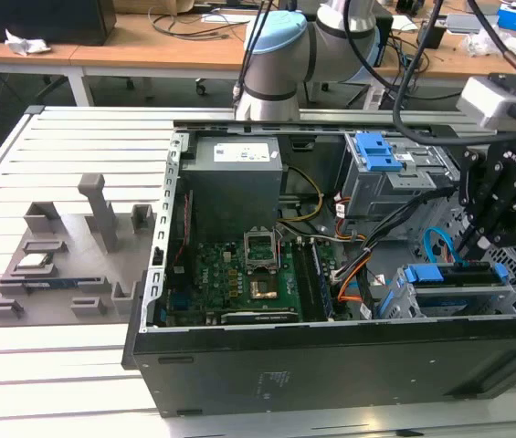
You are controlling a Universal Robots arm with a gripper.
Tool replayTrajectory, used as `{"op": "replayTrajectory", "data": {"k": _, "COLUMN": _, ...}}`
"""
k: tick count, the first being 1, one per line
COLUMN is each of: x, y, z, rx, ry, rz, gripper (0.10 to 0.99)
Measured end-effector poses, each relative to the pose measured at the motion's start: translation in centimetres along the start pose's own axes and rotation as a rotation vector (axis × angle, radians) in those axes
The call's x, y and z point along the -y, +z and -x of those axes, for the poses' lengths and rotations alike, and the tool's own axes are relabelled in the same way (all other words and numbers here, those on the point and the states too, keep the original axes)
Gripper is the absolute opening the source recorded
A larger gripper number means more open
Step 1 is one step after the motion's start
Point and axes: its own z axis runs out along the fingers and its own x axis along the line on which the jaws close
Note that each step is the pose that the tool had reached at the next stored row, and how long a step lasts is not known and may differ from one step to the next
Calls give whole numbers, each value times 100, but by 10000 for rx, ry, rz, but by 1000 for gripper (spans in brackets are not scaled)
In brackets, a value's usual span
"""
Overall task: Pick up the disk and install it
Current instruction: 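Insert the second disk wire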
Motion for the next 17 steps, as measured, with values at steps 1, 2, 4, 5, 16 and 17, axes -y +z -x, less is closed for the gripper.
{"op": "replayTrajectory", "data": {"k": 1, "x": -3, "y": -44, "z": 1, "rx": -2, "ry": 0, "rz": 0, "gripper": 153}}
{"op": "replayTrajectory", "data": {"k": 2, "x": -6, "y": -81, "z": -2, "rx": 0, "ry": -1, "rz": 0, "gripper": 106}}
{"op": "replayTrajectory", "data": {"k": 4, "x": -15, "y": -182, "z": -9, "rx": -1, "ry": -1, "rz": -1, "gripper": 106}}
{"op": "replayTrajectory", "data": {"k": 5, "x": -18, "y": -217, "z": -12, "rx": -1, "ry": -1, "rz": -1, "gripper": 106}}
{"op": "replayTrajectory", "data": {"k": 16, "x": -26, "y": -309, "z": -20, "rx": 2, "ry": -1, "rz": -1, "gripper": 106}}
{"op": "replayTrajectory", "data": {"k": 17, "x": -26, "y": -309, "z": -20, "rx": 2, "ry": -1, "rz": -1, "gripper": 106}}
